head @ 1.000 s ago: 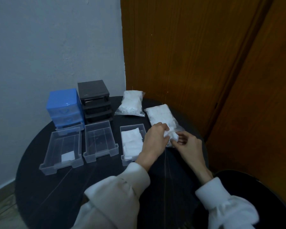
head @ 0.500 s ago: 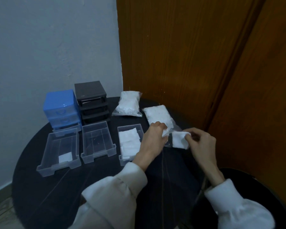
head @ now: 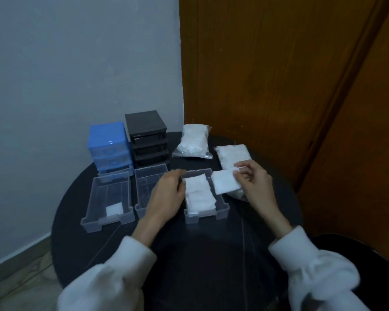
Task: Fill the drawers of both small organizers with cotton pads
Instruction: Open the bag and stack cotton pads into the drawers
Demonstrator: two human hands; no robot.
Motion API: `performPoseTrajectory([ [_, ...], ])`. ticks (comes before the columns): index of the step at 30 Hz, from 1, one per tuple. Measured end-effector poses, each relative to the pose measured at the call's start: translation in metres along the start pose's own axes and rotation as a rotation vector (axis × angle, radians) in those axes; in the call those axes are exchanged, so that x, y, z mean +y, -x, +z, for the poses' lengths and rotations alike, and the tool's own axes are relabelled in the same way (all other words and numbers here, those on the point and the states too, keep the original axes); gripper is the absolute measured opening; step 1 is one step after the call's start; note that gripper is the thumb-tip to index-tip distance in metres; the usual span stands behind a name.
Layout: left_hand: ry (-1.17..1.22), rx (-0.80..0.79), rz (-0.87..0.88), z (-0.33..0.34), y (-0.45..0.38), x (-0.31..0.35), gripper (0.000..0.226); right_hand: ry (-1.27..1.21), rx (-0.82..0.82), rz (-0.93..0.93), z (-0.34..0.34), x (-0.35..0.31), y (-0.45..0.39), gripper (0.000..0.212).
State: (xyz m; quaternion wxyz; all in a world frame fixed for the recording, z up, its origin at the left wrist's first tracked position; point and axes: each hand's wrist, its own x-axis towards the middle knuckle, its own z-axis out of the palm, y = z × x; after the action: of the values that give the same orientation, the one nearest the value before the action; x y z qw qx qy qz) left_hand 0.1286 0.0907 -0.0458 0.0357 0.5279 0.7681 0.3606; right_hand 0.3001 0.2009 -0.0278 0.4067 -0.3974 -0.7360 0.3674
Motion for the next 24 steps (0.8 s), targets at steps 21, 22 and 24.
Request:
performPoseTrajectory([
  [21, -0.03, 0.062, -0.126, -0.013, 0.018, -0.039, 0.04, 0.292, -0.238, -0.099, 0.119, -0.021, -0.01, 0.009],
  [22, -0.034, 0.065, -0.131, -0.012, 0.018, -0.04, 0.041, 0.316, -0.247, -0.128, 0.119, -0.021, -0.008, 0.01],
  [24, -0.04, 0.066, -0.131, -0.012, 0.018, -0.04, 0.042, 0.377, -0.259, -0.192, 0.119, -0.021, -0.006, 0.011],
])
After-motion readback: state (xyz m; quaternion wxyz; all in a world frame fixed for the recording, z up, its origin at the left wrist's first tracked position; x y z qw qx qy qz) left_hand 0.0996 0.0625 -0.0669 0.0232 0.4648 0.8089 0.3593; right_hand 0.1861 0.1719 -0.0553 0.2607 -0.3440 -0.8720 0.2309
